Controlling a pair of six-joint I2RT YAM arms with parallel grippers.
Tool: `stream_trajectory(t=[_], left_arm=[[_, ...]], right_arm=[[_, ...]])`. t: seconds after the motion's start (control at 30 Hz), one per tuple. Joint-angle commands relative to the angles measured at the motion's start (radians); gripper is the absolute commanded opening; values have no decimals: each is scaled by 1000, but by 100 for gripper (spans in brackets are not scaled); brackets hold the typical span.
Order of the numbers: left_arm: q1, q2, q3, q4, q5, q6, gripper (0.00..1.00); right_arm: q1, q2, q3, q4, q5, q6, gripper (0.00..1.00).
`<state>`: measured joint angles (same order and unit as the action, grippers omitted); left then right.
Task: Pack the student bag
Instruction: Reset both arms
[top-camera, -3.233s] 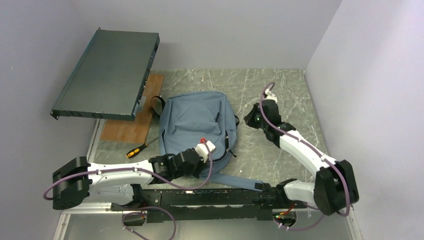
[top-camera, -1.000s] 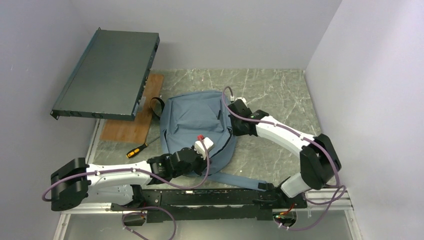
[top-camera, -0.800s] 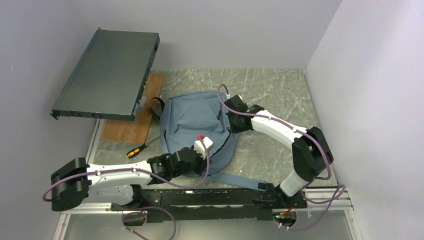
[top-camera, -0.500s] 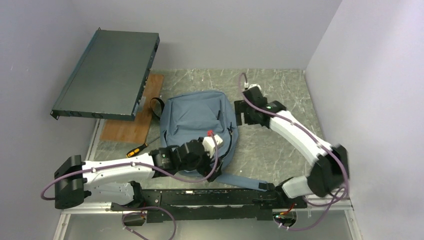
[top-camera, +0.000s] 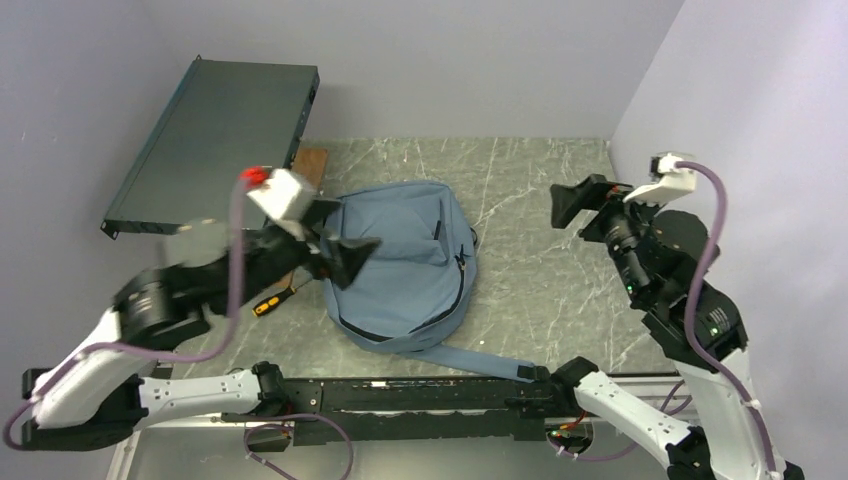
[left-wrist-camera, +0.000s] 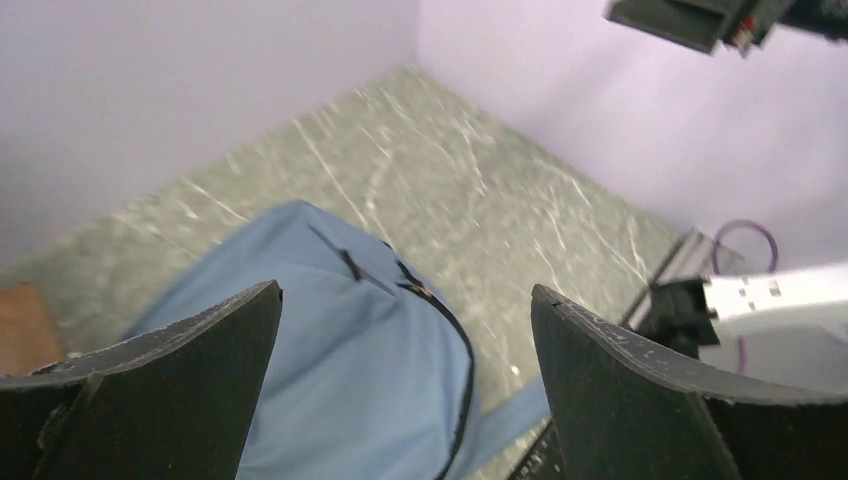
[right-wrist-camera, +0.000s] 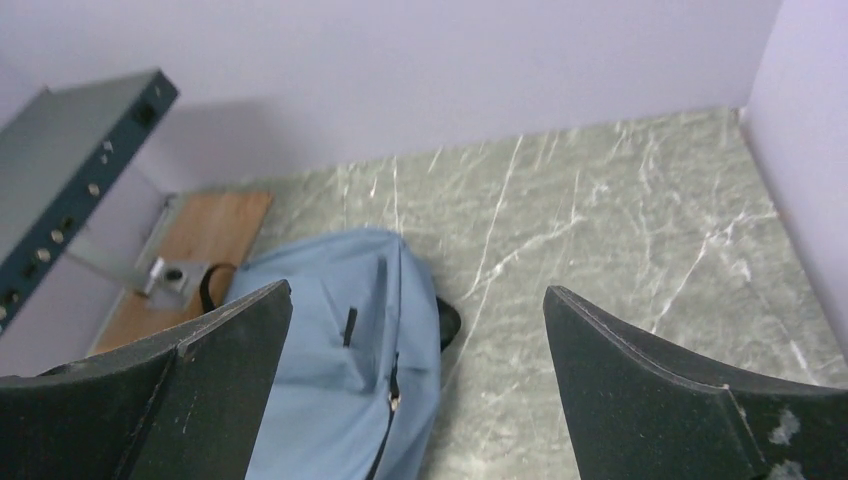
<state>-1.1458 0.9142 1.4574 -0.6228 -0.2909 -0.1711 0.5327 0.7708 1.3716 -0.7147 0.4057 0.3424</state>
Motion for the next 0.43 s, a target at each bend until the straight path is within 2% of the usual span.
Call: stream_trajectory(t=[0.0,0.17,0.4], left_arm=[[3,-109,50,-90,-217,99,100],[3,-256,-31,1,-342,132,100],[3,-294,-31,-66,-389,90,100]], right_arm=[[0,-25,76,-8,109,-37,100],[0,-58,121,3,109,-69,100],[0,-43,137,-30,88,-64,100]])
